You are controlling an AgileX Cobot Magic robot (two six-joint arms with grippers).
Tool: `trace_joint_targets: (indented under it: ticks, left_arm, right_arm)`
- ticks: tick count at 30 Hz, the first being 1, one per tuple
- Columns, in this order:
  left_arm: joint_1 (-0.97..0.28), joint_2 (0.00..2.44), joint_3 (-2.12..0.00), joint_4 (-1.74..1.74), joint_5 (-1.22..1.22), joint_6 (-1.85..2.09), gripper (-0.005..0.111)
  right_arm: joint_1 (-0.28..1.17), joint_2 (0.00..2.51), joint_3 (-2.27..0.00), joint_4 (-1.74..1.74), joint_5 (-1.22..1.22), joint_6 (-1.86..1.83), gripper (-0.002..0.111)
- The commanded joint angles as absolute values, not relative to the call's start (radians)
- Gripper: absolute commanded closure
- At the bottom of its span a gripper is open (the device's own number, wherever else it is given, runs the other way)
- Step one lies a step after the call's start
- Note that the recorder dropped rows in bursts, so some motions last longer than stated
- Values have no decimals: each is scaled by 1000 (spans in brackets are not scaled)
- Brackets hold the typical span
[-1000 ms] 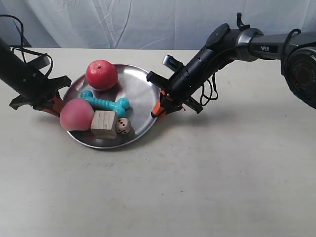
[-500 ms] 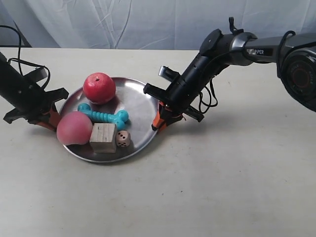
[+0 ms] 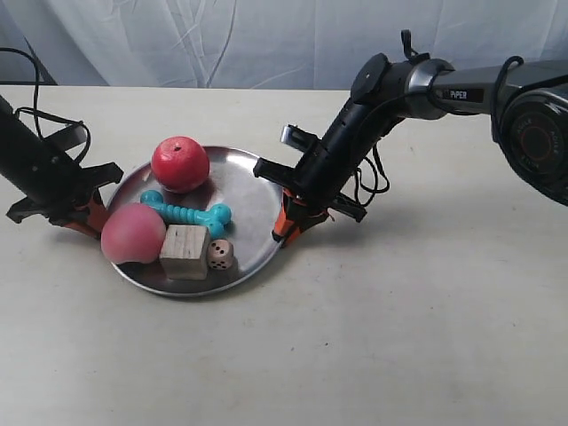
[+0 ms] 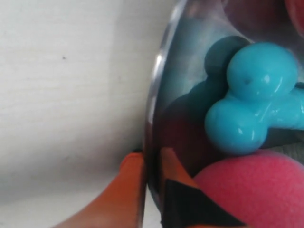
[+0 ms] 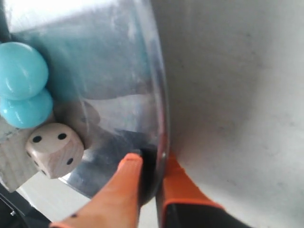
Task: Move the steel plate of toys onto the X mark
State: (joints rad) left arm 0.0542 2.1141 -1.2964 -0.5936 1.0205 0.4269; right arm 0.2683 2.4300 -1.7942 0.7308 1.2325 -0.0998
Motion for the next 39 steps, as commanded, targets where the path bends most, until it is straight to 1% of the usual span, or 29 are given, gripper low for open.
trace_joint_targets:
  ticks: [1,4,6,7,10,12,13,14,15,17,18,21,25,27,28,29,30,31,32,33,35,36,39]
  left_arm:
    - [31,2107,-1287,-637,1037,500,107]
    - [31,2107,-1287,-630,1033,500,107]
    - [31,2107,-1287,-611,1029,500,107]
    - [31,2107,-1287,-603,1029,500,107]
    - [43,2107,-1287,-586,1029,497,106]
    - [70,2107,-1287,-582,1031,497,99]
    - [95,2107,-1287,-582,1031,497,93]
    - [109,2107,-1287,-586,1032,497,90]
    - [131,2107,-1287,-596,1033,497,84]
    - [159,2105,-1287,-608,1042,493,76]
    - [169,2105,-1287,-623,1047,490,74]
    - [192,2103,-1287,-636,1062,490,76]
    - [217,2065,-1287,-661,1067,490,83]
    - [228,2039,-1287,-662,1072,490,91]
    - [239,2014,-1287,-666,1080,490,99]
    - [241,1996,-1287,-666,1083,490,105]
    - [246,1951,-1287,-665,1083,490,107]
    - [249,1901,-1287,-668,1076,490,107]
    - [249,1870,-1287,-670,1071,490,107]
    - [249,1805,-1287,-677,1064,498,107]
    - [249,1690,-1286,-679,1042,498,107]
    - [249,1645,-1286,-679,1033,498,107]
    - [249,1403,-1247,-651,935,498,107]
  right_arm:
    - [304,2418,-1798,774,1188,-148,91]
    - [304,2418,-1798,776,1188,-142,67]
    - [304,2418,-1798,775,1195,-139,57]
    - [304,2418,-1798,775,1195,-139,55]
    - [304,2413,-1798,771,1197,-139,55]
    - [301,2400,-1798,753,1193,-139,55]
    - [301,2396,-1798,726,1193,-134,55]
    - [301,2392,-1798,714,1193,-129,55]
    - [301,2393,-1798,683,1194,-118,55]
    - [300,2393,-1798,645,1197,-101,55]
    - [300,2391,-1798,643,1197,-101,55]
    - [299,2384,-1798,636,1191,-101,55]
    - [291,2355,-1798,597,1184,-78,55]
    - [279,2333,-1798,557,1191,-64,55]
    - [269,2311,-1798,502,1217,-52,55]
    - [267,2301,-1798,472,1221,-52,55]
    - [261,2271,-1798,368,1221,-52,58]
    - [258,2239,-1798,289,1221,-52,70]
    - [258,2220,-1798,258,1221,-52,78]
    - [258,2170,-1798,232,1221,-52,93]
    - [258,2087,-1798,236,1221,-52,108]
    - [261,2054,-1798,236,1221,-52,108]
    - [287,1882,-1786,232,1207,-52,108]
